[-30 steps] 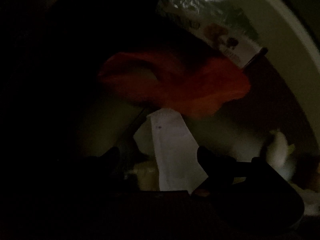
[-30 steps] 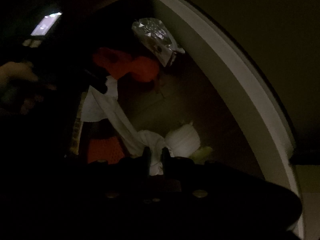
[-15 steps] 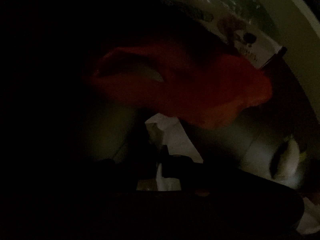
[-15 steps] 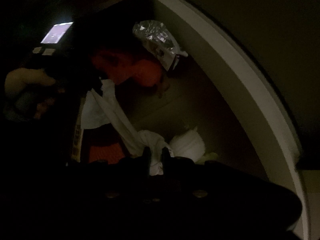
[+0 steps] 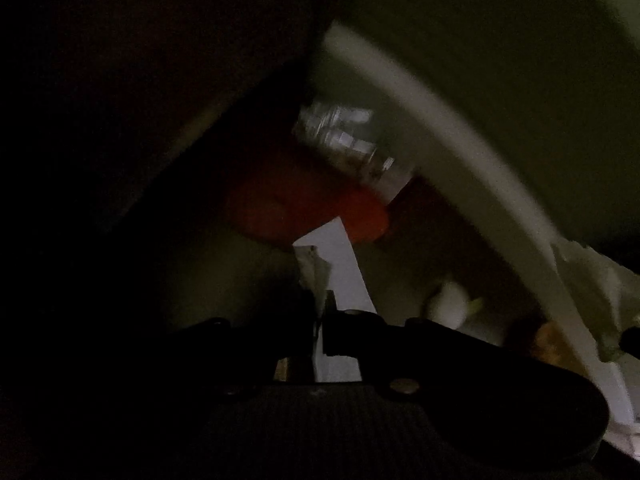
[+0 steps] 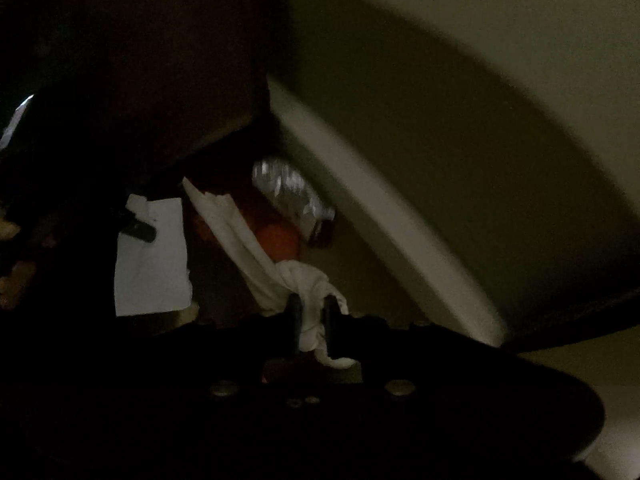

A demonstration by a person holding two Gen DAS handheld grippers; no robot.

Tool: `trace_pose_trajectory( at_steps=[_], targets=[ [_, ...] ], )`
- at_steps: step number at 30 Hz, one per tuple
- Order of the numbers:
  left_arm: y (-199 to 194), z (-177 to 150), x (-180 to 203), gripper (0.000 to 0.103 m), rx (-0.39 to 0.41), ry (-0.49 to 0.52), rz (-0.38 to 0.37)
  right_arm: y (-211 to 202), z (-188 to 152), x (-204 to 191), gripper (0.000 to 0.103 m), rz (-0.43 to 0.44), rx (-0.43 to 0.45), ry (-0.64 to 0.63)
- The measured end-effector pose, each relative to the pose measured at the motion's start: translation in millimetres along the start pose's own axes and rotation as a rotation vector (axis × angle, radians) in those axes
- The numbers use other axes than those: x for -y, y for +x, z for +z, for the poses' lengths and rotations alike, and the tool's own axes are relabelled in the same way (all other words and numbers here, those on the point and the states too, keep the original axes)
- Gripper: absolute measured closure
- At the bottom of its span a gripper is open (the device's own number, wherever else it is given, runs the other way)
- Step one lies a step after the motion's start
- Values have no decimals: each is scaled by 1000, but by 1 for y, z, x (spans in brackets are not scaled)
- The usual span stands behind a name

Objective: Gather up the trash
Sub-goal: 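Grasp a white paper with the left tool while the right tool grasps a white tissue, then lift the white paper in the left tool while the right tool lifts the tissue toward the bin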

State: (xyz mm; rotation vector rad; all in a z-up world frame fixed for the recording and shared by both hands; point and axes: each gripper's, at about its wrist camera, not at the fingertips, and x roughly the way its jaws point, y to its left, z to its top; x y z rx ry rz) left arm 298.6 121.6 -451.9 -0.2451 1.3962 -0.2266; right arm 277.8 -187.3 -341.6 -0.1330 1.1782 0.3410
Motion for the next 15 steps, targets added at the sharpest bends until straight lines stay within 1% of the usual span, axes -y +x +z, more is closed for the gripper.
trace_pose_trajectory(
  at_steps=[3,4,6,9,10,15],
  targets=[
    [-58,0,0,100,68,-4,-14,-45,15,-8,93,-4,72,8],
    [-82,-1,1,100,97,-2,-21,-59,20,-10,93,-1,95,11],
    [-125,-2,6,100,158,20,-32,-96,32,-17,93,13,146,17],
    [-200,-5,12,100,273,56,-58,-147,49,-34,93,21,233,-20],
    [-229,-7,14,100,325,68,-66,-164,55,-39,93,19,264,-38],
    [-346,-14,14,100,538,93,-76,-248,93,-70,93,30,429,-106]
  ],
)
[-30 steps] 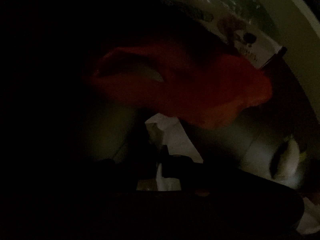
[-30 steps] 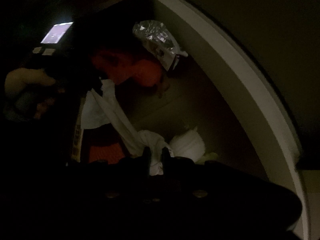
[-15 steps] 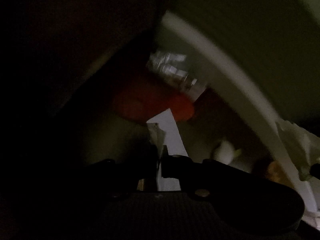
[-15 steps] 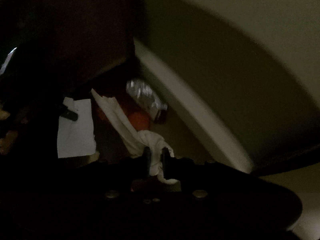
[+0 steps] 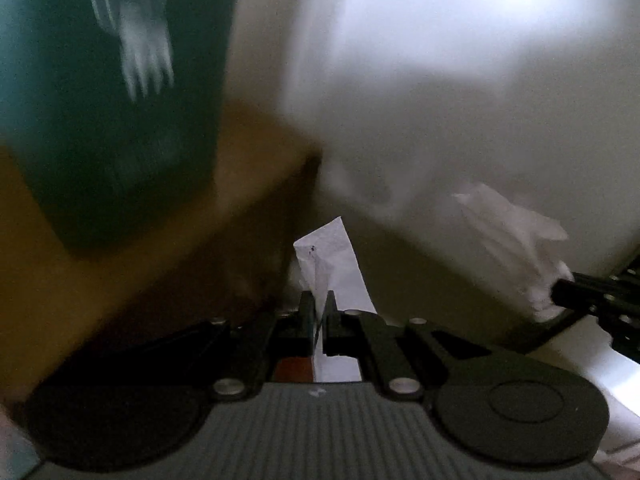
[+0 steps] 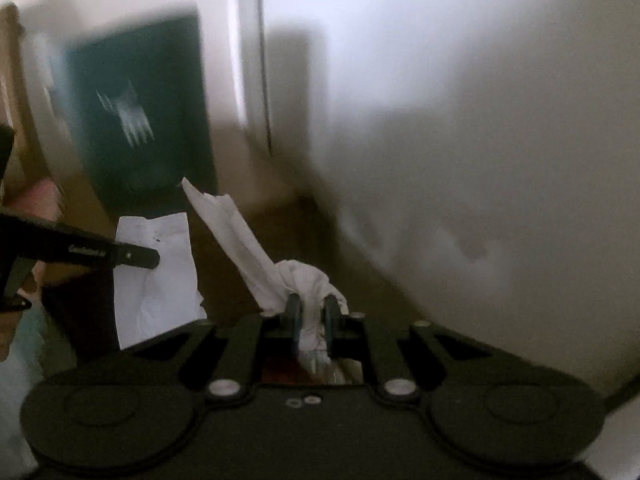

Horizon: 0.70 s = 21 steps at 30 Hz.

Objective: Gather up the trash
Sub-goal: 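Lift the white paper in the left tool while the right tool lifts the tissue toward the bin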

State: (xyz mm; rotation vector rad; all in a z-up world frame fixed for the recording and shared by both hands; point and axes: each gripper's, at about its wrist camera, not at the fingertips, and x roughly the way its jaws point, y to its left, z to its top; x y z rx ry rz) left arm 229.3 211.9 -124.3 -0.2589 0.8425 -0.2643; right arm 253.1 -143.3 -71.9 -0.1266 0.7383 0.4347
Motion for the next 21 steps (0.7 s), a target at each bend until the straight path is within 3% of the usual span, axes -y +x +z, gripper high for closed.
trace_pose_trajectory(
  at_steps=[5,10,16,18,21],
  targets=[
    [-103,55,-1,100,222,47,33,-44,75,-37,93,26,161,-71],
    [-179,115,-18,100,381,42,105,-64,148,-77,93,42,281,-126],
    [-208,183,-47,100,452,-22,189,-42,224,-117,93,75,297,-108],
    [-198,202,-58,100,462,-25,250,-27,245,-129,93,83,293,-107],
    [-185,226,-76,100,443,-69,271,-4,267,-142,93,83,271,-116]
  ],
)
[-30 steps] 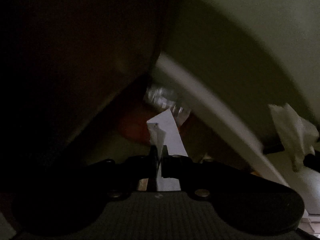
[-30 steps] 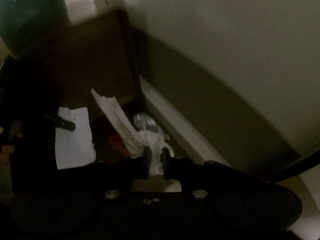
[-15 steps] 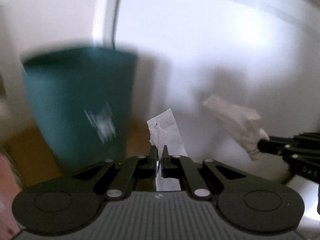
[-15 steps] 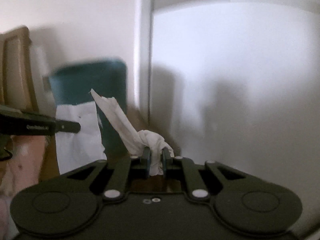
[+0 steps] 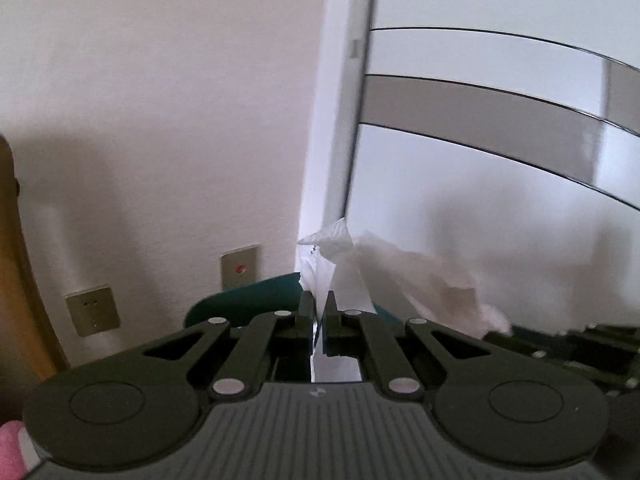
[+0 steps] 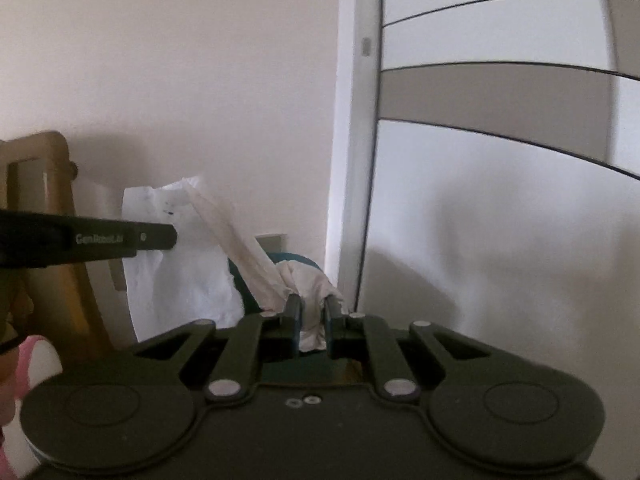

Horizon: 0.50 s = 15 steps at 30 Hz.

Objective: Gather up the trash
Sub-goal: 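Lift the white paper in the left tool while the right tool lifts the tissue toward the bin, then open the right tool over the teal bin while the left tool releases the white paper into it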

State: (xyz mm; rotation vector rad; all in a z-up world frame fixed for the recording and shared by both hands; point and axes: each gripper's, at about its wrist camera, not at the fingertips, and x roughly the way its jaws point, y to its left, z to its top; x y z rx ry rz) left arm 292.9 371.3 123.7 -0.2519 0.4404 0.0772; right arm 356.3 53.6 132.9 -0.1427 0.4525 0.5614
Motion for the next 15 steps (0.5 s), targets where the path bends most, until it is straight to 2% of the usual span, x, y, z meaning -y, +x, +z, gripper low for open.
trace_pose_trajectory(
  at_steps=[4,7,12,15],
  targets=[
    [34,9,-1,100,-41,20,51,46,5,-15,93,0,-60,5],
    [68,-1,0,100,-83,54,84,81,3,-19,93,2,-110,-6],
    [122,-5,1,100,-197,52,95,112,-6,-18,92,6,-167,-19],
    [138,-13,-1,100,-254,41,100,124,-10,-19,86,7,-197,-45]
  ],
)
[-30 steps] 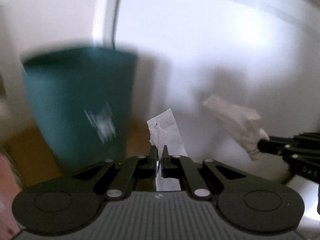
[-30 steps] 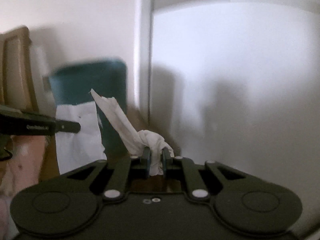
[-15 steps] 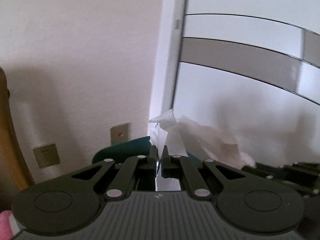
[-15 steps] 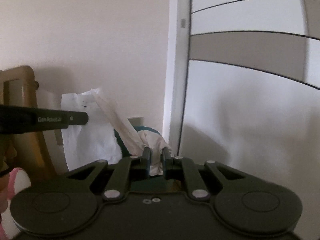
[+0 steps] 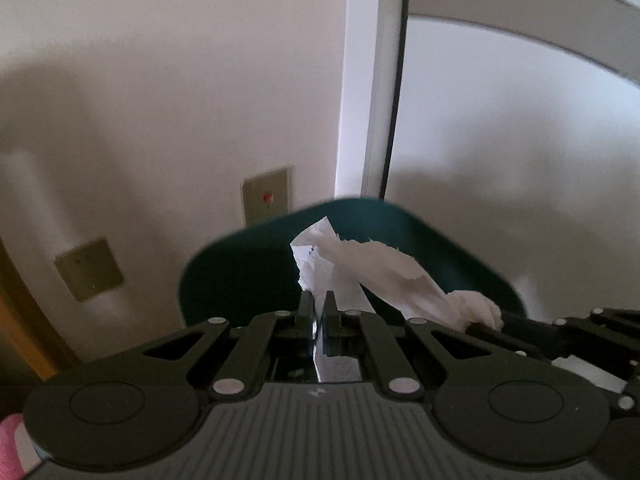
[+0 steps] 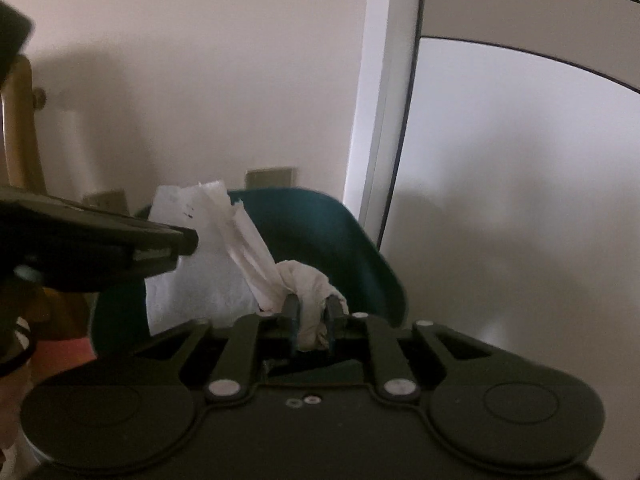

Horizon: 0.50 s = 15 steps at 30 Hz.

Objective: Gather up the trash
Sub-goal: 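Open the right tool over the teal bin while the left tool releases the white paper into it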

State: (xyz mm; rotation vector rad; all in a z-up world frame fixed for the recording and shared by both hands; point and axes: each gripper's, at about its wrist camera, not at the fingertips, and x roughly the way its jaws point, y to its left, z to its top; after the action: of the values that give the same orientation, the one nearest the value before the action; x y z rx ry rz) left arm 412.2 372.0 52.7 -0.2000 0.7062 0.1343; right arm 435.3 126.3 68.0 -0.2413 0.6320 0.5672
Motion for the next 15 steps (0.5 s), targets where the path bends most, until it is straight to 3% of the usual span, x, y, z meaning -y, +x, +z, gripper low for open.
trace_pose_trajectory(
  at_steps=[5,8,11,13,15],
  targets=[
    [23,-2,6,99,-68,6,-14,10,-3,2,80,18,-24,23],
    [26,-13,5,93,-104,-3,-26,7,-2,11,77,30,-18,44],
    [27,-18,3,68,-102,-8,-27,-3,-6,18,71,36,4,64],
    [24,-18,3,38,-74,-5,-13,-12,-9,25,68,45,19,78],
    [18,-27,6,36,-47,-5,-15,-26,-19,29,67,46,33,85]
  ],
)
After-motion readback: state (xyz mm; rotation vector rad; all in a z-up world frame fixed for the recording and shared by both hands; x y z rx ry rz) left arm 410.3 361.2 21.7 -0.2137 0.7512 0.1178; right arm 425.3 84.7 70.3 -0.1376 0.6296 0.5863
